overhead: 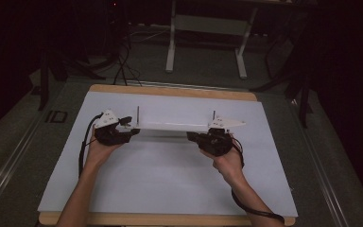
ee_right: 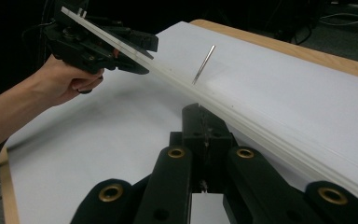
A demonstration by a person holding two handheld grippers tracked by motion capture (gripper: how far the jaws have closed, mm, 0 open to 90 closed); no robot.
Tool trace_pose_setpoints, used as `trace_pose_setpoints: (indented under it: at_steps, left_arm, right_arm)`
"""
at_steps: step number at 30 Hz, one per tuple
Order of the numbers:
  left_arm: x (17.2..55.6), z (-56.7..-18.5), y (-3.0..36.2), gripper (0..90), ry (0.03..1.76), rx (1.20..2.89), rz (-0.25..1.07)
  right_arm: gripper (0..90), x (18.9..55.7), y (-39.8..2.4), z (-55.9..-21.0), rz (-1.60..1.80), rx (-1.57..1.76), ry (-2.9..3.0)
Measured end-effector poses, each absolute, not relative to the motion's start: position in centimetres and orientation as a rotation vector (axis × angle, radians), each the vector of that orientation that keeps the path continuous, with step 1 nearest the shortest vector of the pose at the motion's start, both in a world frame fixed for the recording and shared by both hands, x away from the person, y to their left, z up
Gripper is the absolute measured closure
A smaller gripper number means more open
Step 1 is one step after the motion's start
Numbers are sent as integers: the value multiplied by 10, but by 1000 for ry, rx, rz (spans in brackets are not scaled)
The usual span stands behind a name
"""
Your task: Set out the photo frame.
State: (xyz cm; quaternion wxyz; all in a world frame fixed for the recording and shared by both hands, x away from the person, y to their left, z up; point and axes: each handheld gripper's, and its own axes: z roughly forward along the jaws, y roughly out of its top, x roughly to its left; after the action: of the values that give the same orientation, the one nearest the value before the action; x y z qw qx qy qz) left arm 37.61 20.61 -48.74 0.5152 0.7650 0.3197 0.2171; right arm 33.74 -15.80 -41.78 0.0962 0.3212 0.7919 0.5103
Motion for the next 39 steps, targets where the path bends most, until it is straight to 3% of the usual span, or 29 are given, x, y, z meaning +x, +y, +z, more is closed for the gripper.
trace_pose_setpoints:
  at_steps: [9,14,25,39]
  left_arm:
    - [379,-482,203,452,765,1841,568]
    - [382,-480,203,452,776,1832,562]
    - [390,-475,203,453,807,1820,541]
    - [396,-472,203,455,825,1806,534]
  right_arm:
    - [897,343,-164,-413,1486,959,2311]
    - [765,345,-172,-414,1451,959,2277]
    - [630,352,-196,-426,1358,1004,2251]
    - [606,369,-233,-438,1241,1106,2177]
